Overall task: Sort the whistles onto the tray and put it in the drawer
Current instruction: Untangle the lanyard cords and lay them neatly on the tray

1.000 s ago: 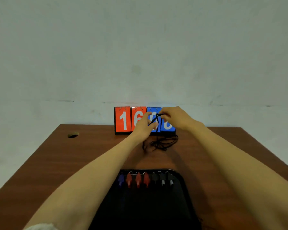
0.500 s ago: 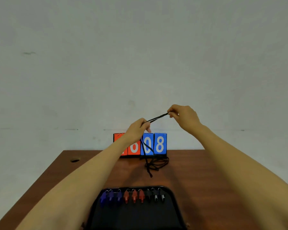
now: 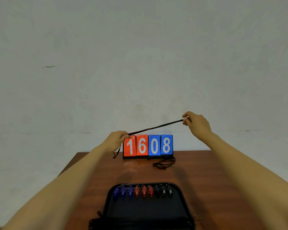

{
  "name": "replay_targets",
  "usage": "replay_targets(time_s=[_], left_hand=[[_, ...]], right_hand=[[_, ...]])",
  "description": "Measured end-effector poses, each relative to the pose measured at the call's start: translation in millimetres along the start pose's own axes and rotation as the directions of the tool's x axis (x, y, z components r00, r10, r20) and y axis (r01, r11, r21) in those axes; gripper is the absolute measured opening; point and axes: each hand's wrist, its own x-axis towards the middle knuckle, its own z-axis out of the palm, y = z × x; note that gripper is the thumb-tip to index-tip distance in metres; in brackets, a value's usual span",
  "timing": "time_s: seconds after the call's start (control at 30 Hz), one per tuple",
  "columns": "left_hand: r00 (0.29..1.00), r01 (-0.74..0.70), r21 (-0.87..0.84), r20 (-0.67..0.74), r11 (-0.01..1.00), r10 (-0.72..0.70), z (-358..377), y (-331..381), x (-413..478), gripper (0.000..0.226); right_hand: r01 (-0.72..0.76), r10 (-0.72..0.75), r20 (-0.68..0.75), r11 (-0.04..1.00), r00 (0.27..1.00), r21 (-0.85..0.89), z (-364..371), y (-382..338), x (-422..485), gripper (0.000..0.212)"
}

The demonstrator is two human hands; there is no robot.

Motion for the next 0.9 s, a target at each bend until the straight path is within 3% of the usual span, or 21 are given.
replay_targets(time_s=[0.17, 0.43, 0.63, 0.8, 0.9], left_hand=[[0.996, 0.071, 0.051, -0.064, 0.996, -0.068, 4, -26, -18, 0.032], [0.971, 0.189, -0.025, -0.145, 0.982, -0.190, 21, -51, -42, 0.028], [0.976, 0.208, 0.181, 0.017, 0.961, -0.215, 45, -75, -76, 0.032], [0.948, 0.283, 0.222, 0.082, 0.933, -0.307, 65, -95, -98, 0.026], [0.934, 0.258, 0.253, 0.181, 0.932, -0.308, 78, -106, -110, 0.025]], right_hand=[[-0.072, 0.073, 0.066, 0.997, 0.995, -0.018, 10, 3, -17, 0.014], [-0.265, 0.260, 0.255, 0.964, 0.931, -0.015, 27, 17, -45, 0.023], [-0.331, 0.319, 0.329, 0.943, 0.889, -0.023, 49, 39, -79, 0.035], [-0.381, 0.393, 0.391, 0.918, 0.832, -0.111, 67, 63, -109, 0.033], [-0.383, 0.423, 0.422, 0.906, 0.802, -0.181, 75, 73, -127, 0.032]])
